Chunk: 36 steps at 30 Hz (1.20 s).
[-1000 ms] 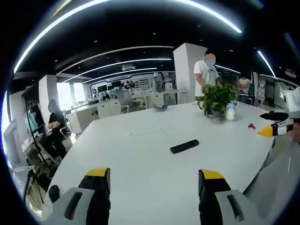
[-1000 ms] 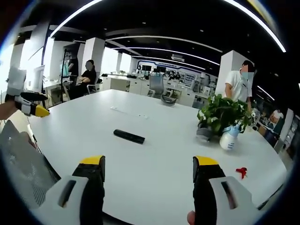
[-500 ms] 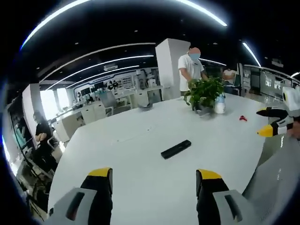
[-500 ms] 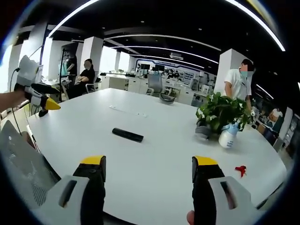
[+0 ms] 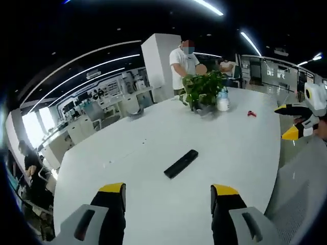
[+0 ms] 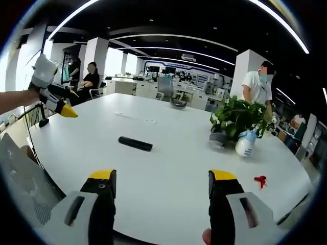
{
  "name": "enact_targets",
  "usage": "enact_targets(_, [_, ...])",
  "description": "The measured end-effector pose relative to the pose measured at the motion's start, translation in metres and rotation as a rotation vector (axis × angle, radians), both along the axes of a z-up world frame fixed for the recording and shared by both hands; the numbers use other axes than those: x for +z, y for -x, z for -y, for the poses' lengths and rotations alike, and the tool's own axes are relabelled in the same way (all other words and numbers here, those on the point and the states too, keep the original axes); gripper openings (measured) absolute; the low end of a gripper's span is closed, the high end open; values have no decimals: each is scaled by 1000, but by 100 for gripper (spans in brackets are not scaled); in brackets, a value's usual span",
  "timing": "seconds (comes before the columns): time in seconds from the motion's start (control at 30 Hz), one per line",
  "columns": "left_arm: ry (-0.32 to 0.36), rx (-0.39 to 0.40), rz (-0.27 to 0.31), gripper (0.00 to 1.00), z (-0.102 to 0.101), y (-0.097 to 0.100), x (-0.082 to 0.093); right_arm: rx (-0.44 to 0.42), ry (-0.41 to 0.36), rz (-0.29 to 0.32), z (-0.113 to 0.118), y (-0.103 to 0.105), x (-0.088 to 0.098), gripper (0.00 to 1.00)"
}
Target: Press the specified remote control buttons in sequence, fully releasing each button before pressing the next.
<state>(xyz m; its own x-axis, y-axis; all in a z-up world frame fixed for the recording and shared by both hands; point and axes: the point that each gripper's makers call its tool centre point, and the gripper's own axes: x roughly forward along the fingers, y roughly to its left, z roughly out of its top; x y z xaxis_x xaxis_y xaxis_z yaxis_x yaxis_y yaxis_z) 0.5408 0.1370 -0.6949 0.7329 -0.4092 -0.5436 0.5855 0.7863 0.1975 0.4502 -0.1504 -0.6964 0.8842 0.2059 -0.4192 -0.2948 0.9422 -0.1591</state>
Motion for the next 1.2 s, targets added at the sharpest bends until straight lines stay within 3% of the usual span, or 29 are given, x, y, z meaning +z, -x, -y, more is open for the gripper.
enact_targets(0.4, [-62, -118, -20, 62, 24, -35, -12, -10, 3, -29, 2, 0, -6, 75])
enact_targets(0.67, [-112, -208, -68, 59, 44, -52, -32, -10, 10, -51, 2, 1, -10, 74])
enact_targets(0.83, [-146, -246, -92, 53, 49, -60, -44, -10, 18, -68, 2, 1, -13, 74])
enact_targets(1.07, [-169, -276, -102, 52, 54, -81, -61, -18, 27, -83, 4, 2, -16, 73])
enact_targets(1.1, [-207, -282, -125, 51, 52, -84, -66, -20, 26, -91, 5, 2, -18, 73])
enact_targets(1.17, [-247, -307, -75, 51, 56, -97, -64, -18, 29, -98, 5, 2, -20, 73])
enact_targets(1.2, [-235, -304, -85, 49, 58, -101, -66, -17, 30, -100, 4, 2, -20, 73])
